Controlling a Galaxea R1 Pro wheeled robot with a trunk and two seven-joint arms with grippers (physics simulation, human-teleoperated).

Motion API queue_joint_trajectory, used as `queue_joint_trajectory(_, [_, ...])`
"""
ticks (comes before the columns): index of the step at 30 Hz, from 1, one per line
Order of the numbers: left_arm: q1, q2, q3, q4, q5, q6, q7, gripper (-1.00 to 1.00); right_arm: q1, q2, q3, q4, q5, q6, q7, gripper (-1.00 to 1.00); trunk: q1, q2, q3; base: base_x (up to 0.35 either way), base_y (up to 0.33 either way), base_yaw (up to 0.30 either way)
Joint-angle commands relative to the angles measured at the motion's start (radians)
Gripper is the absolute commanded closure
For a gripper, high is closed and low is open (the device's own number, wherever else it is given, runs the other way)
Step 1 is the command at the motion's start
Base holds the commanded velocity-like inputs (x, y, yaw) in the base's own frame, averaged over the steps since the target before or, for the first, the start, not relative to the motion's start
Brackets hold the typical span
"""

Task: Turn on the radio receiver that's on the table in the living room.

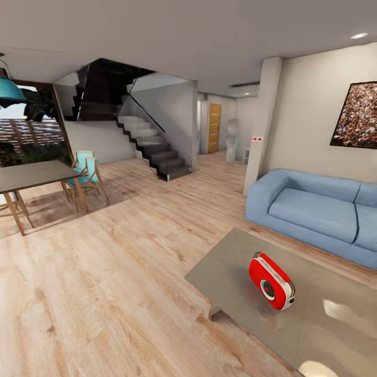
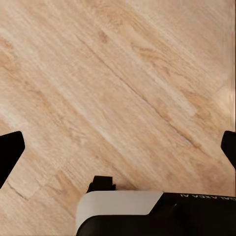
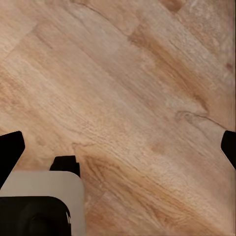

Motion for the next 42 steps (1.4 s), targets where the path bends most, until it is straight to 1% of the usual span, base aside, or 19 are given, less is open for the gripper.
queue_joint_trajectory(1, [0.000, 0.000, 0.000, 0.000, 0.000, 0.001, 0.000, -1.00, 0.000, 0.000, 0.000, 0.000, 0.000, 0.000, 0.000, -1.00, 0.000, 0.000, 0.000, 0.236, -0.241, -0.149])
queue_joint_trajectory(8, [0.000, 0.000, 0.001, 0.000, 0.000, 0.001, 0.000, -1.00, 0.000, 0.000, 0.001, 0.001, 0.008, 0.000, 0.000, -1.00, 0.000, 0.000, 0.000, 0.240, -0.241, -0.040])
queue_joint_trajectory(22, [0.000, 0.000, 0.002, 0.001, 0.000, 0.001, 0.000, -1.00, 0.000, 0.000, 0.003, 0.001, 0.010, 0.000, 0.000, -1.00, 0.000, 0.000, 0.000, 0.241, -0.241, -0.001])
queue_joint_trajectory(26, [0.000, 0.004, 0.002, 0.000, 0.000, 0.000, -0.001, -1.00, 0.000, 0.000, 0.004, -0.008, 0.013, 0.000, 0.000, -1.00, 0.000, 0.000, 0.000, 0.133, -0.128, 0.000])
queue_joint_trajectory(28, [0.000, 0.006, 0.002, 0.000, 0.000, -0.001, -0.001, -1.00, -0.002, 0.002, 0.006, -0.047, 0.014, 0.003, -0.001, -1.00, 0.000, 0.000, 0.000, 0.035, -0.033, 0.000])
queue_joint_trajectory(29, [0.000, 0.007, 0.002, 0.000, 0.000, -0.002, -0.001, -1.00, -0.003, 0.003, 0.009, -0.088, 0.018, 0.006, -0.002, -1.00, 0.000, 0.000, 0.000, 0.020, -0.019, 0.000])
queue_joint_trajectory(30, [0.000, 0.007, 0.001, 0.000, 0.000, -0.003, -0.001, -1.00, -0.004, 0.004, 0.016, -0.161, 0.031, 0.012, -0.003, -1.00, 0.000, 0.000, 0.000, 0.010, -0.010, 0.000])
queue_joint_trajectory(33, [0.000, 0.007, -0.002, 0.000, 0.000, -0.004, -0.001, -1.00, -0.005, 0.006, 0.033, -0.264, 0.050, 0.037, -0.004, -1.00, 0.000, 0.000, 0.000, 0.006, -0.006, 0.000])
queue_joint_trajectory(34, [0.000, 0.006, -0.003, 0.000, 0.000, -0.006, -0.001, -1.00, -0.005, 0.007, 0.050, -0.341, 0.058, 0.088, -0.004, -1.00, 0.000, 0.000, 0.000, 0.002, -0.002, 0.000])
queue_joint_trajectory(35, [0.000, 0.006, -0.004, 0.000, 0.000, -0.012, -0.002, -1.00, -0.005, 0.007, 0.061, -0.422, 0.062, 0.159, -0.003, -1.00, 0.000, 0.000, 0.000, 0.001, -0.001, 0.000])
queue_joint_trajectory(36, [0.000, 0.005, -0.005, 0.000, 0.000, -0.018, -0.002, -1.00, -0.005, 0.007, 0.066, -0.479, 0.063, 0.204, -0.003, -1.00, 0.000, 0.000, 0.000, 0.000, 0.000, 0.000])
queue_joint_trajectory(37, [0.000, 0.005, -0.005, 0.001, 0.000, -0.021, -0.002, -1.00, -0.005, 0.007, 0.068, -0.508, 0.064, 0.224, -0.002, -1.00, 0.000, 0.000, 0.000, 0.000, 0.000, 0.000])
queue_joint_trajectory(38, [0.000, 0.005, -0.006, 0.001, 0.000, -0.026, -0.003, -1.00, -0.005, 0.008, 0.071, -0.592, 0.065, 0.268, -0.003, -1.00, 0.000, 0.000, 0.000, 0.000, 0.000, 0.000])
queue_joint_trajectory(39, [0.000, 0.005, -0.006, 0.000, 0.000, -0.030, -0.002, -1.00, -0.005, 0.008, 0.073, -0.709, 0.064, 0.304, -0.003, -1.00, 0.000, 0.000, 0.000, 0.000, 0.000, 0.000])
queue_joint_trajectory(41, [0.000, 0.005, -0.006, 0.000, 0.000, -0.031, -0.002, -1.00, -0.006, 0.008, 0.075, -0.782, 0.065, 0.318, -0.004, -1.00, 0.000, 0.000, 0.000, 0.000, 0.000, 0.000])
queue_joint_trajectory(42, [0.000, 0.005, -0.006, 0.000, 0.000, -0.032, -0.003, -1.00, -0.007, 0.008, 0.075, -0.800, 0.065, 0.324, -0.004, -1.00, 0.000, 0.000, 0.000, 0.000, 0.000, 0.000])
